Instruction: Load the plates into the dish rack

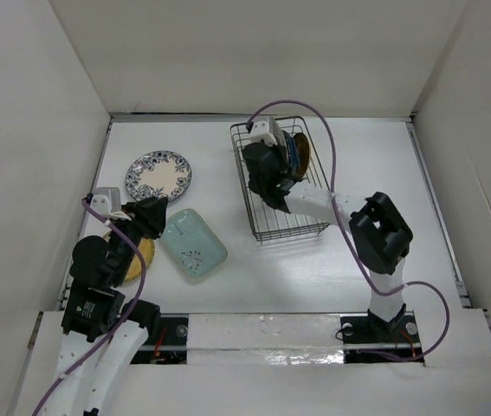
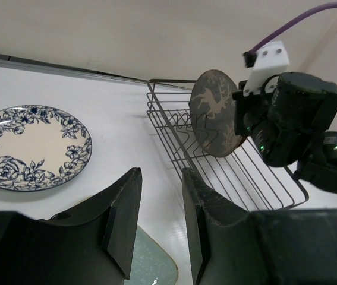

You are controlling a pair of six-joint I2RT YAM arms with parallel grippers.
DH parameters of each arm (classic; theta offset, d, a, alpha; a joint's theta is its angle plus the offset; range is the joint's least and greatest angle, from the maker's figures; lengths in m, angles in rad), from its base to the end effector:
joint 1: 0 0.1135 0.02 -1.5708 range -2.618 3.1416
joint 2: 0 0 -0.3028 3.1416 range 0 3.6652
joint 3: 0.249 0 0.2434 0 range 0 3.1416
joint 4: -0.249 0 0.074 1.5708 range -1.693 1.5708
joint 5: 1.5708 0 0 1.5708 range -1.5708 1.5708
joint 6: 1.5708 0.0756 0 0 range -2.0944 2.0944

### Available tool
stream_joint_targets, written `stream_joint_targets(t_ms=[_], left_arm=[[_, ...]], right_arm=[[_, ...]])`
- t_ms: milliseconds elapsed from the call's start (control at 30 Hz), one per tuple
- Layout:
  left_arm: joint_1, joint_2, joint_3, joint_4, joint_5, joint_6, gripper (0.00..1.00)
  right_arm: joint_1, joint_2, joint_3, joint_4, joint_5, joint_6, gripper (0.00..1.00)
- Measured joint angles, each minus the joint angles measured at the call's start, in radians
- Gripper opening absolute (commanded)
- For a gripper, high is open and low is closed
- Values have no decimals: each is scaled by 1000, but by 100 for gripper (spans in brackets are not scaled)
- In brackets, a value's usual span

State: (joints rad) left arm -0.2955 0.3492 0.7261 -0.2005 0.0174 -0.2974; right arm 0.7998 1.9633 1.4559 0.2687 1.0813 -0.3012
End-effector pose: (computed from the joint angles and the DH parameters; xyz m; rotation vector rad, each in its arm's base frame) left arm 0.0762 -0.0246 0.3859 0.0133 1.4130 -0.5046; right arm 0.3807 0.2960 0.3052 -0.1882 1.7083 -0.6029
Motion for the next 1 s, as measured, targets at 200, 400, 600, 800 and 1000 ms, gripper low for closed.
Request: stream_joint_targets(t_ms=[200, 400, 600, 800, 1000], left_arm=[[0, 0, 0, 0, 0, 0, 31], [0, 2, 0, 0, 0, 0, 31], [0, 12, 0, 0, 0, 0, 31], [0, 14, 0, 0, 0, 0, 26], [0, 14, 0, 0, -37, -7, 0]], right_arm=[[-92, -85, 0, -196, -157, 299, 0], [-122, -111, 0, -261, -246, 477, 52], [-120, -159, -1, -291, -267, 530, 67], [-48, -296, -24, -280, -333, 496, 6], [48, -230, 57, -234, -574, 531, 3]])
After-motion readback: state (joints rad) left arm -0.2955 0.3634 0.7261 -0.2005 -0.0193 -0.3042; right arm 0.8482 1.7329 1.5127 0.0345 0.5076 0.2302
